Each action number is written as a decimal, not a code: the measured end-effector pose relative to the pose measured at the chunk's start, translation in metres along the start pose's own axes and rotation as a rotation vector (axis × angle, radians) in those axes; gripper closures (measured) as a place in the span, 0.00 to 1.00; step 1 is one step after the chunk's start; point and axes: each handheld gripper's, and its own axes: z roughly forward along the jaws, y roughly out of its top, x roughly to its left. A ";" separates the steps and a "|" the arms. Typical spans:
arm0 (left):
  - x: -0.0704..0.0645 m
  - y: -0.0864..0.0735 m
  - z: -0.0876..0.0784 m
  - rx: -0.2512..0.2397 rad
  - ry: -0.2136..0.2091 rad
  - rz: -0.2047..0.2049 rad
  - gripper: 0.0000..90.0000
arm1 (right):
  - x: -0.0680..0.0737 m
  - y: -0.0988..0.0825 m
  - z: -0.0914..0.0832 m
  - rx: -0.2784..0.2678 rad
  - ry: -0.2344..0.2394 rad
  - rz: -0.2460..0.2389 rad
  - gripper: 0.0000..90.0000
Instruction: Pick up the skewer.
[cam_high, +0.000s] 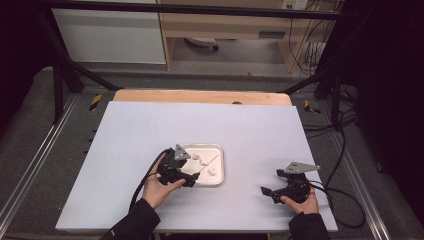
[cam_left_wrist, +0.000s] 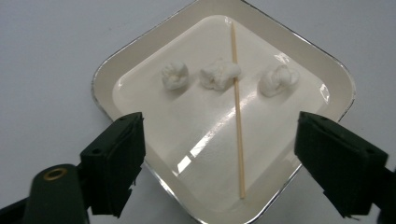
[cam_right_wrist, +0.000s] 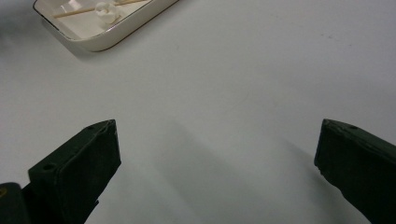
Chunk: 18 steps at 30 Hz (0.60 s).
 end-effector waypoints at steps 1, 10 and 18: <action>-0.001 0.001 0.002 0.001 -0.002 -0.002 0.22 | 0.000 0.000 0.000 0.001 -0.001 0.003 0.01; -0.003 0.006 0.015 0.031 -0.044 -0.029 0.45 | 0.000 0.000 0.000 0.000 0.001 0.004 0.01; -0.006 0.005 0.020 0.041 -0.029 -0.011 0.66 | 0.000 0.000 0.000 -0.001 0.002 0.003 0.01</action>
